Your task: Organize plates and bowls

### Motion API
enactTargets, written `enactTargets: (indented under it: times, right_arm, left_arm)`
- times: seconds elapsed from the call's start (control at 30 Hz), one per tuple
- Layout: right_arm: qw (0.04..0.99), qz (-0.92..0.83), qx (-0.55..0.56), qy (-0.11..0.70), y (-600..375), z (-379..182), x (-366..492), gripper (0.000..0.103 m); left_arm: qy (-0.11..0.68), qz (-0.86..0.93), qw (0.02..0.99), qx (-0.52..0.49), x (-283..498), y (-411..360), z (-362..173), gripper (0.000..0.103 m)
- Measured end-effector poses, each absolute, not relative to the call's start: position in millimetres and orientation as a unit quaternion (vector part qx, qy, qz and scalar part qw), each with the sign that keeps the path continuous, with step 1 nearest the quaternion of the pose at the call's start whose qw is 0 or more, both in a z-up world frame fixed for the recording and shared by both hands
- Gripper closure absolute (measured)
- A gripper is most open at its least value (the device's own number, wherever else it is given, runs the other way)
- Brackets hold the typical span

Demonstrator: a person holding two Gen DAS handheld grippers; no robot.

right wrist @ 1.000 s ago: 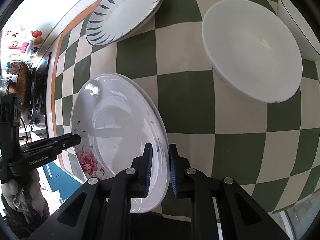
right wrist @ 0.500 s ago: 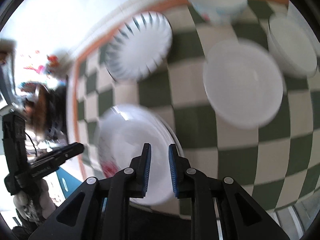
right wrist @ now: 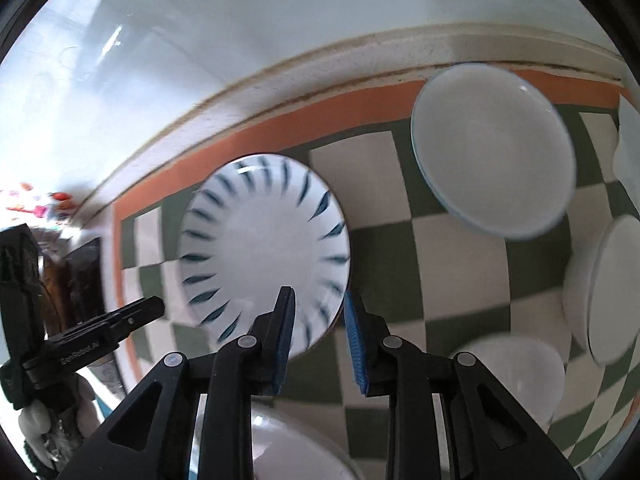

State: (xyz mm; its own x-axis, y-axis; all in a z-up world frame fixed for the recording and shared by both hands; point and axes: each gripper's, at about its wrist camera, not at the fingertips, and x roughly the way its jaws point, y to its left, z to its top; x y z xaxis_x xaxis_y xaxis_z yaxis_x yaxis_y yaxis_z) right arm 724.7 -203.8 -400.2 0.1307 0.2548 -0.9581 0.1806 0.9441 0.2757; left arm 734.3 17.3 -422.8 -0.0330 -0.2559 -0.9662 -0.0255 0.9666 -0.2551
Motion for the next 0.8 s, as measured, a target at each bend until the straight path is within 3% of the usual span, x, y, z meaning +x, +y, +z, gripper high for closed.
enactTargets:
  times: [0.27,0.37,0.4,0.8]
  right_arm:
    - [0.716,0.008,0.145,0.683,-204,-443,752,0.075]
    - [0.716,0.013,0.152,0.682,-205,-449,754,0.079]
    - [0.718,0.016,0.154,0.679,-204,-449,753,0.089]
    - [0.737,0.042,0.134,0.661,-195,-428,737,0.09]
  left_arm:
    - [0.715,-0.093,0.687,-0.093,757,8,-446,0.072]
    - [0.708,-0.105,0.692,-0.095,757,5,-446,0.083]
    - [0.706,-0.104,0.695,-0.09,756,3,-444,0.083]
    - [0.677,-0.1,0.726,-0.07,734,5,-407,0.083]
